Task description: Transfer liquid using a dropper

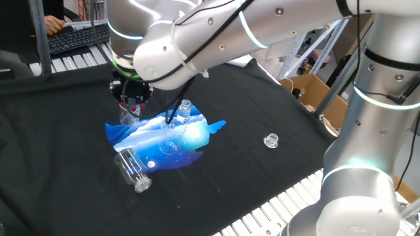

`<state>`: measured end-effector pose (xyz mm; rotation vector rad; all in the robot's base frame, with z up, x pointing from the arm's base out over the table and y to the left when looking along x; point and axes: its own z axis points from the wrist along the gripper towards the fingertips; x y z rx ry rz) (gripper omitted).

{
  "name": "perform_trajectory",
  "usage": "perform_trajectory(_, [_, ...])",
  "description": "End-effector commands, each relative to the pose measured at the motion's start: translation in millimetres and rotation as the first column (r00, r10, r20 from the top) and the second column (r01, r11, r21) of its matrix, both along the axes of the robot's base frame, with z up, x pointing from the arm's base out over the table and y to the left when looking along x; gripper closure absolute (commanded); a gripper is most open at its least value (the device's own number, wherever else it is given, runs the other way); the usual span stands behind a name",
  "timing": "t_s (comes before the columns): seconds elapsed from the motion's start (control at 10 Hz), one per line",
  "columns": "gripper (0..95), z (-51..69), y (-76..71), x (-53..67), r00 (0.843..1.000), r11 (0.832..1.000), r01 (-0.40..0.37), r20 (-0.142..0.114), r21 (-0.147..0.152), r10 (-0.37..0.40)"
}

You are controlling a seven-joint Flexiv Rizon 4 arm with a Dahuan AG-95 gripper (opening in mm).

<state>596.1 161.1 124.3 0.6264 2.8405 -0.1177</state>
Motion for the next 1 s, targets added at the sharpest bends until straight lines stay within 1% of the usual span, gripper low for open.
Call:
perform_trajectory(0.1, [76.0, -1.6, -2.0, 1.8, 1.0, 1.0, 0.001, 0.005, -0.007, -0.001])
perform_trajectory(0.3, [76.0, -2.6, -2.4, 2.2, 1.0, 1.0, 0.003, 0.011, -0.009, -0.003])
perform_trajectory(0.7, [76.0, -9.4, -2.8, 4.7, 1.0, 1.0, 0.005, 0.027, -0.012, -0.005])
perform_trajectory(1.0, [76.0, -13.4, -6.4, 6.5, 0.999, 1.0, 0.001, 0.038, -0.015, 0.0])
